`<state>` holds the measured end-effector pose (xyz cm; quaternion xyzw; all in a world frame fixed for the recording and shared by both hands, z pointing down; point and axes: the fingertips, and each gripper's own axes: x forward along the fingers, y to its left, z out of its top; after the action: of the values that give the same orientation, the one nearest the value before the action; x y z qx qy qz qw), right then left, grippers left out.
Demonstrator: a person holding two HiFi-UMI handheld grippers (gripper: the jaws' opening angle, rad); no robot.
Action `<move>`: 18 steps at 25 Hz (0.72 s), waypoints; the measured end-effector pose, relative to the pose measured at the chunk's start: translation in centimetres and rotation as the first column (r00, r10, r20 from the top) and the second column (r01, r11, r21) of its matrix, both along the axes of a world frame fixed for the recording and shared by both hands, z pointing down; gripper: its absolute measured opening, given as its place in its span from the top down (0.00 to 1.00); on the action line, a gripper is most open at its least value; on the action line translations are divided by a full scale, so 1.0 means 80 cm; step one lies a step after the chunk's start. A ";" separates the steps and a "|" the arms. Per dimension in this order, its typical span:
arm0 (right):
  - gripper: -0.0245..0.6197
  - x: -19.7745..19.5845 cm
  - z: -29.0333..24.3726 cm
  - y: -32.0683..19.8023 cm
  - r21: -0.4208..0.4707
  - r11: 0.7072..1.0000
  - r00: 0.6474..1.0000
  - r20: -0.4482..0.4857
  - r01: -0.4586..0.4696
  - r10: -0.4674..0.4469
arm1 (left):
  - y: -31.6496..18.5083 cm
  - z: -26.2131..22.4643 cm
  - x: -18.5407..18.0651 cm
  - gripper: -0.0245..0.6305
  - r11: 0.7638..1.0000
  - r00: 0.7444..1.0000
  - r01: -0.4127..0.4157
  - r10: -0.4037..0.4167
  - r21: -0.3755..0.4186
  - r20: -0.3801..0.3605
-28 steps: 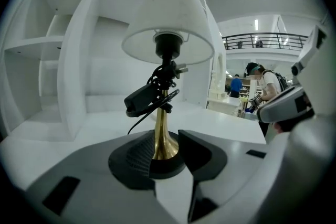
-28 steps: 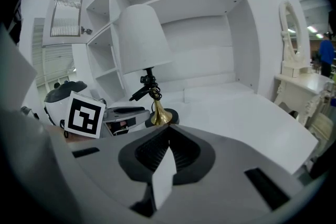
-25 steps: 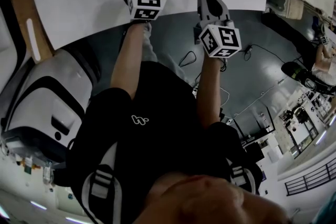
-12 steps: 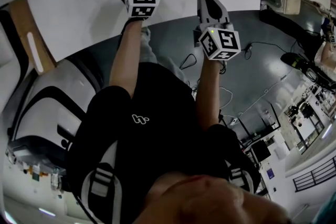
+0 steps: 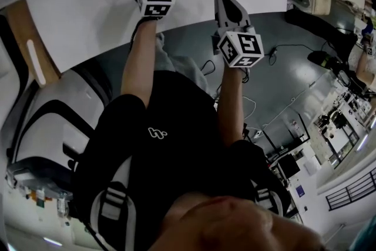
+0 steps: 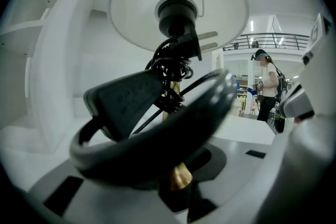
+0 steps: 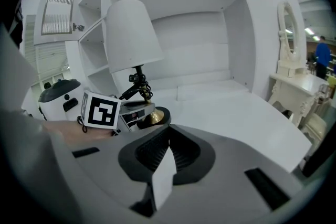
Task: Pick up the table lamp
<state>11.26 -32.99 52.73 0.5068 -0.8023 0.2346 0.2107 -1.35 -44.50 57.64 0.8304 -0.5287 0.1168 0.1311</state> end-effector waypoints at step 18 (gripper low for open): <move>0.93 -0.017 -0.039 0.024 0.069 0.997 0.999 0.010 0.038 -0.039 | 0.051 -0.033 0.004 0.82 0.995 0.996 -0.068 0.071 -0.066 0.048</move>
<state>9.89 -31.04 49.63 0.4968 -0.8208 0.2055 0.1930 -1.06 -40.45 54.96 0.8405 -0.4985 0.1594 0.1402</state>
